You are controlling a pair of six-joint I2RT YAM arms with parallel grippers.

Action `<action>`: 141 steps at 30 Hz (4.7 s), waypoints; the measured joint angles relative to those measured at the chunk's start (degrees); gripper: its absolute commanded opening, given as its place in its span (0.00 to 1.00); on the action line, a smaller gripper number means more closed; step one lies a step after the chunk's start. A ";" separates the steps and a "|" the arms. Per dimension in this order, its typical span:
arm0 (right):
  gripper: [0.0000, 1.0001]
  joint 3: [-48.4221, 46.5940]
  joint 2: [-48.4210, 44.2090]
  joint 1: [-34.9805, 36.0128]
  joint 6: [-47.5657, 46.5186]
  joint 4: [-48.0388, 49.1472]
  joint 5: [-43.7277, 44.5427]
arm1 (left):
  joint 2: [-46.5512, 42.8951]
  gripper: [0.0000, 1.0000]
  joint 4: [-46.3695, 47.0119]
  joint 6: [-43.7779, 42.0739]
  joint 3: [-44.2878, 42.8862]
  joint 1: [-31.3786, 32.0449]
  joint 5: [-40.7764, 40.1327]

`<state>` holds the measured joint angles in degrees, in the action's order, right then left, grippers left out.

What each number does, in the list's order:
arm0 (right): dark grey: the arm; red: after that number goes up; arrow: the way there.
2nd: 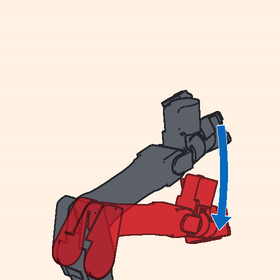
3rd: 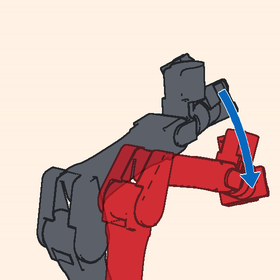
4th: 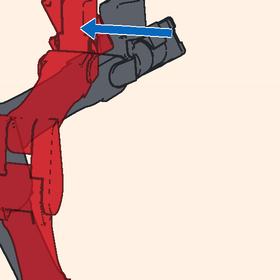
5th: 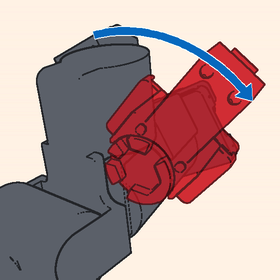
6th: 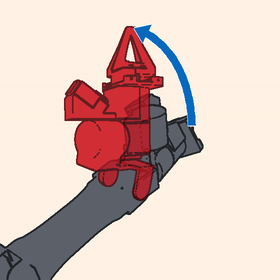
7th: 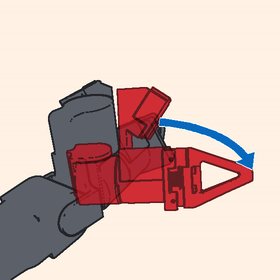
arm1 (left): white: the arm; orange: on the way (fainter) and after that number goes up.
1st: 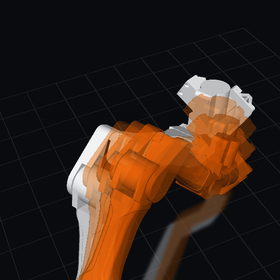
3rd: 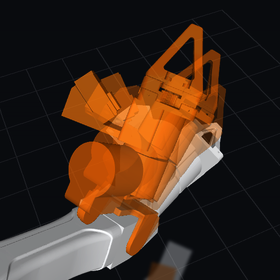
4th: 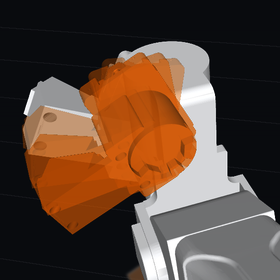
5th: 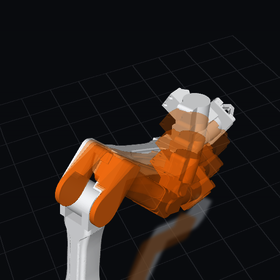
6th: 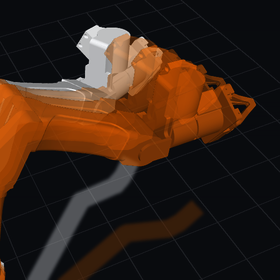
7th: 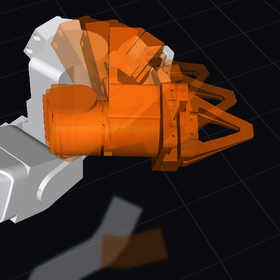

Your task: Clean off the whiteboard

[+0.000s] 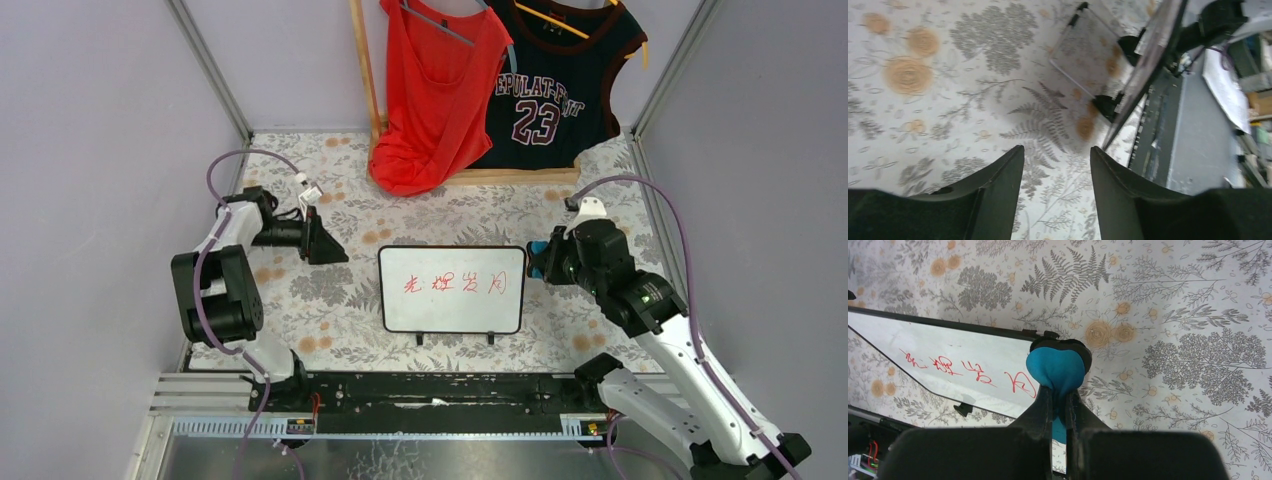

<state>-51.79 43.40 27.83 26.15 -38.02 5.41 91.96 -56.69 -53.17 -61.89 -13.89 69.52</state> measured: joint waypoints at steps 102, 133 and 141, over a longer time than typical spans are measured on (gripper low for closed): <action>0.00 -7.87 16.96 41.81 13.81 -0.11 35.74 | -6.12 0.22 14.97 13.90 1.81 22.64 4.63; 0.00 6.71 10.45 42.69 18.51 0.22 43.52 | 1.86 0.00 -2.47 -4.00 -4.63 23.06 8.85; 0.00 10.10 6.82 42.69 18.27 1.38 45.68 | 2.03 0.00 -2.80 -3.41 -4.46 22.77 8.68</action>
<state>-41.69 50.22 70.52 44.42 -36.64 51.09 94.00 -59.48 -56.58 -66.35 8.88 78.19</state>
